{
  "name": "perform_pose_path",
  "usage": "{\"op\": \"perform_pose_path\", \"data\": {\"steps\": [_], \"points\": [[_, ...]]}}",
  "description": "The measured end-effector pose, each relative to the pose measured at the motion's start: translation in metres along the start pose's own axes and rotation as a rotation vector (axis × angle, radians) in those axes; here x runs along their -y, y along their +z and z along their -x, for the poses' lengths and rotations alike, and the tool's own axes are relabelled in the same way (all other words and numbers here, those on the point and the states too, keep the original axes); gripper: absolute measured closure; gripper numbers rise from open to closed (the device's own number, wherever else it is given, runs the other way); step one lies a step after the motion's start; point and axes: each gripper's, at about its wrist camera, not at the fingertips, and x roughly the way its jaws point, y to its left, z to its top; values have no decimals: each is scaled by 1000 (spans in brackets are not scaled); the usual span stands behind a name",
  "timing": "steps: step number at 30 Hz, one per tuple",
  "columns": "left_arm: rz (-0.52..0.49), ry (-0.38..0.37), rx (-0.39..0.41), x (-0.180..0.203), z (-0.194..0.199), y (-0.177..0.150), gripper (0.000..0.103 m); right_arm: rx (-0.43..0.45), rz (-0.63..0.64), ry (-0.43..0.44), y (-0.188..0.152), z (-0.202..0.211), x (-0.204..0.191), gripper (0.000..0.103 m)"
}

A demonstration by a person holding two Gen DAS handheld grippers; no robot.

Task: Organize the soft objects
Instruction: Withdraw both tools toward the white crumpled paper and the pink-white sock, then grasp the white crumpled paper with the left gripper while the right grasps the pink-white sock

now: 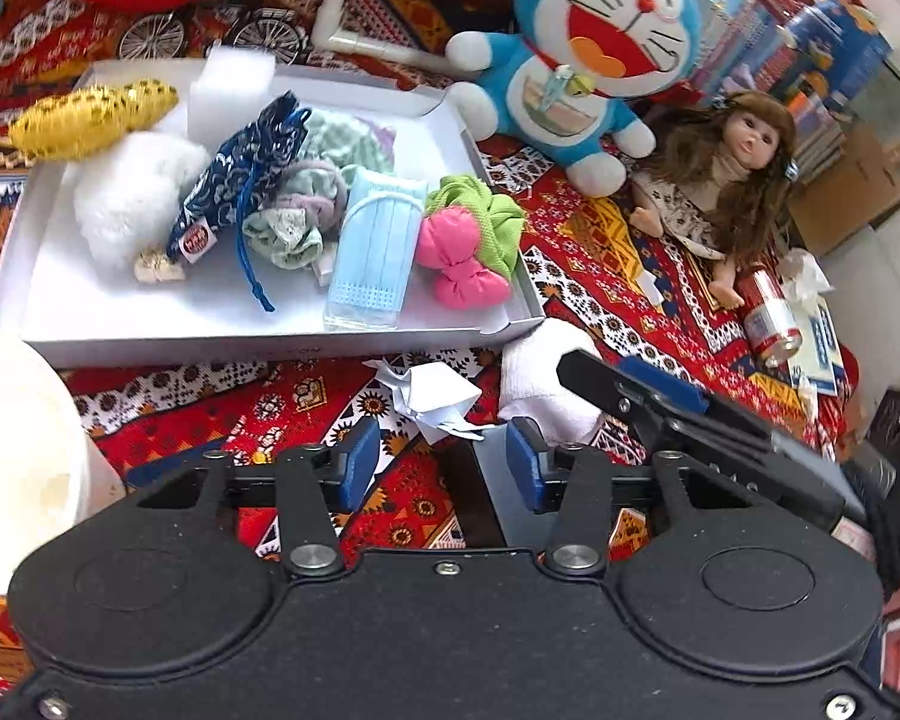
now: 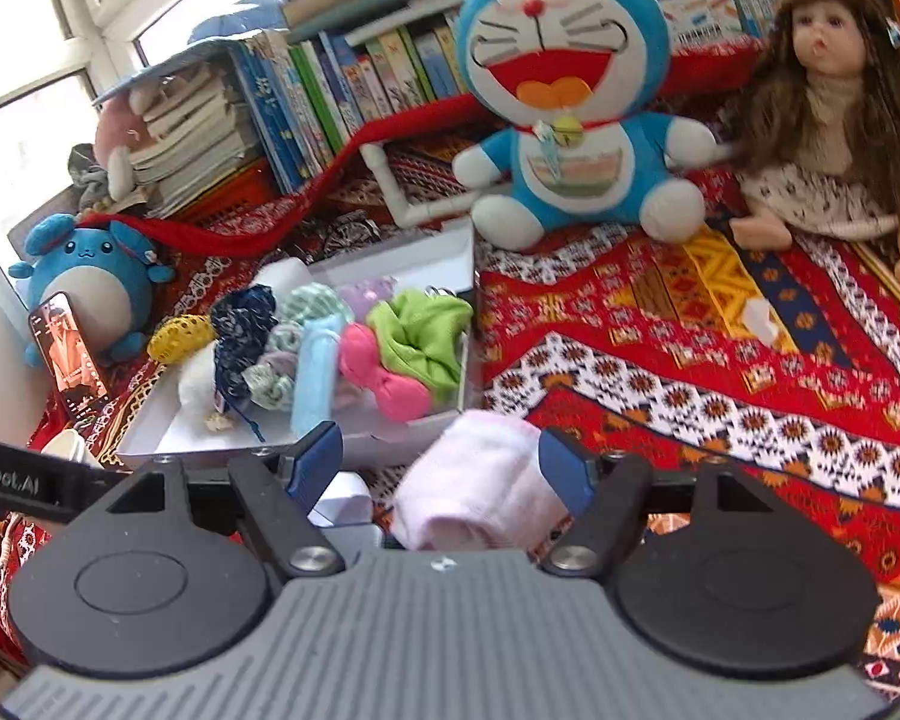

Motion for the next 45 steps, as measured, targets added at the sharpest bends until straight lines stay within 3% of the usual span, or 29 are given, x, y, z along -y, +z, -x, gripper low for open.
{"op": "perform_pose_path", "data": {"steps": [14, 22, 32, 40, 45], "points": [[109, -13, 9, 2, -35, 6, 64, -55, -68, 21, -13, -15, 21, 21], [137, -5, -5, -4, -50, 6, 75, -57, -57, 19, -18, -19, 26, 21], [151, -17, -11, -7, -61, 5, 78, -54, -48, 24, -19, -20, 25, 21], [121, -16, 0, -4, -59, 4, 80, -40, -68, 67, -19, -19, 23, 50], [122, -19, 5, -6, -57, 4, 80, -36, -64, 62, -18, -18, 19, 53]]}}
